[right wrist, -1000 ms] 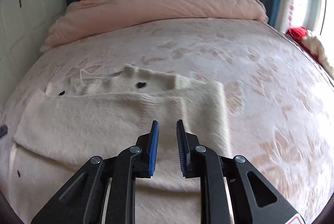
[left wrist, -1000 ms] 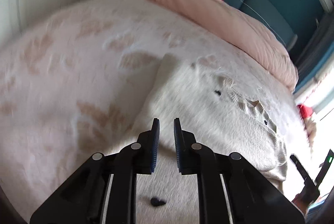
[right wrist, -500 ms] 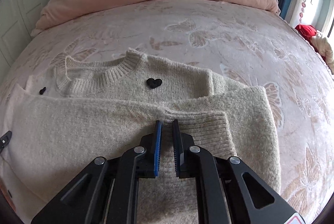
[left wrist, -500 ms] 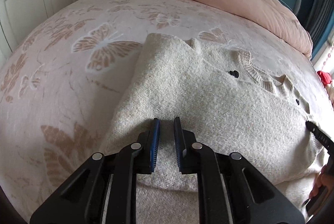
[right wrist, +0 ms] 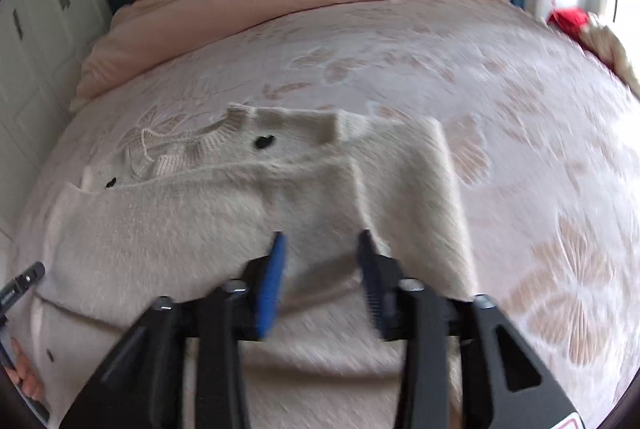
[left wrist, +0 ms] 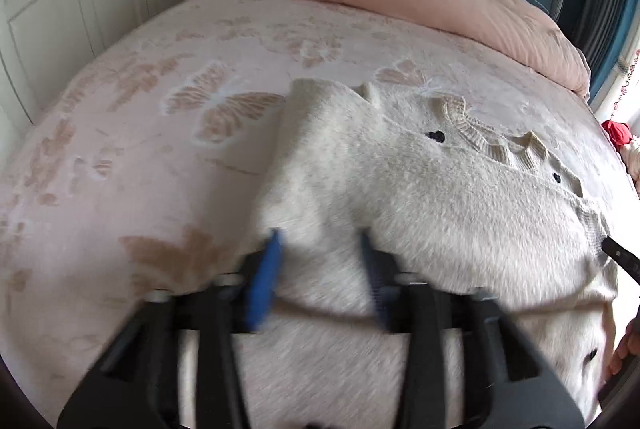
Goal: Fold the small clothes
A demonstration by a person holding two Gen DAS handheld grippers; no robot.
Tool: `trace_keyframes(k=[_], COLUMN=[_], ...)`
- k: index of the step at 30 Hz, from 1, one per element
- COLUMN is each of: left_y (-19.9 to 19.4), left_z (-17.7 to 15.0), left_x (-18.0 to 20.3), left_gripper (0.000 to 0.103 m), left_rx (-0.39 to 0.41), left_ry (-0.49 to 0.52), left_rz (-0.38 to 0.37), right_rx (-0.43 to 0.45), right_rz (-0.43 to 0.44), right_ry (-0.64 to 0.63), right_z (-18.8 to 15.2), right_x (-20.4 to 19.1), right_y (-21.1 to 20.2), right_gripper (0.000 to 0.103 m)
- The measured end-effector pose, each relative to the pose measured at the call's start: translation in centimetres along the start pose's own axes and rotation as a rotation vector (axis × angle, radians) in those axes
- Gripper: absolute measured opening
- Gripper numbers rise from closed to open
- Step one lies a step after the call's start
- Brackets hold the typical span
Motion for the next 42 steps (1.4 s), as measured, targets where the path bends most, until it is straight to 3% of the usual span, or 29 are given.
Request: trace_keyframes(k=[1, 4, 5, 6, 8, 11, 12, 14, 16, 17, 19, 21, 24, 26, 28, 31, 33, 35, 38, 42], left_y=[-0.2, 1.3, 1.8, 2.3, 2.6, 2.8, 3.0, 3.2, 2.6, 2.1, 0.2, -2.7, -7.0, -9.6, -11.5, -13.2, -14.2, -14.9, -14.8, -13.3], left_z=[-0.1, -0.7, -0.9, -1.0, -1.0, -1.2, -1.3, -1.5, -1.6, -1.7, -2.4, -3.9, -7.8, -11.4, -14.8, -19.6, -21.5, -22.0, -22.0, -21.0], left_x=[-0.4, -0.9, -1.1, -1.2, -1.2, -1.4, -1.5, -1.7, -2.0, -2.1, -2.5, -3.5, -6.2, -8.6, -10.6, -12.6, -13.0, -12.5, -10.5, -8.3], left_gripper=[0.057, 0.055, 0.05, 0.048, 0.047, 0.047, 0.048, 0.05, 0.05, 0.05, 0.052, 0.057, 0.073, 0.082, 0.084, 0.084, 0.085, 0.092, 0.096, 0.098], left_rx=[0.005, -0.064, -0.077, -0.087, -0.094, -0.099, -0.102, -0.102, -0.11, -0.117, -0.127, -0.124, -0.147, -0.172, -0.202, -0.264, -0.242, -0.214, -0.226, -0.221], left_ry=[-0.004, -0.026, -0.035, -0.038, -0.033, -0.012, -0.01, -0.008, -0.022, -0.027, -0.023, -0.031, -0.08, -0.121, -0.164, -0.228, -0.254, -0.257, -0.28, -0.278], left_rz=[0.005, 0.01, 0.023, 0.044, 0.057, 0.064, 0.064, 0.059, 0.056, 0.052, 0.031, -0.022, -0.112, -0.136, -0.161, -0.191, -0.218, -0.227, -0.273, -0.261], right_rx=[-0.009, -0.051, -0.066, -0.084, -0.057, 0.084, 0.041, -0.12, -0.055, -0.041, -0.007, 0.005, -0.031, -0.081, -0.123, -0.16, -0.179, -0.157, -0.128, -0.114], right_rz=[0.012, 0.09, 0.114, 0.117, 0.128, 0.089, 0.043, 0.029, 0.041, 0.044, 0.082, 0.082, 0.06, 0.036, 0.04, 0.104, 0.159, 0.168, 0.245, 0.268], right_ry=[0.028, 0.117, 0.133, 0.129, 0.129, 0.044, 0.022, 0.029, 0.043, 0.065, 0.075, 0.058, 0.044, 0.07, 0.11, 0.181, 0.219, 0.221, 0.237, 0.263], right_z=[-0.2, -0.6, -0.7, -0.7, 0.2, 1.7, 0.9, -1.6, -1.5, -1.4, -2.2, -4.3, -9.8, -14.4, -18.2, -22.8, -24.6, -25.2, -24.0, -22.7], right_x=[0.7, 1.6, 1.4, 1.1, 0.3, -0.7, -0.1, 0.9, 1.0, 1.0, 0.8, 1.2, 3.6, 5.7, 7.4, 8.4, 7.7, 7.0, 4.8, 2.8], right_y=[0.0, 1.4, 2.1, 2.6, 1.8, -1.7, -0.3, 3.4, 1.1, -0.3, -3.8, -7.5, -12.4, -15.3, -17.4, -19.2, -18.8, -18.4, -17.1, -14.9], right_gripper=[0.057, 0.057, 0.038, 0.007, 0.007, 0.006, 0.007, 0.007, 0.014, 0.025, 0.033, 0.056, 0.065, 0.065, 0.066, 0.066, 0.068, 0.075, 0.076, 0.077])
Point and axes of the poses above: each gripper's, at about its wrist camera, not at the fingertips, and y roughly the way its jaws point, x to its right, z to its top, the point moved 7 cm from there along y, roughly the way its jaws point, and after that the axes turned 4 degrees about z, right-handed, at the moved point
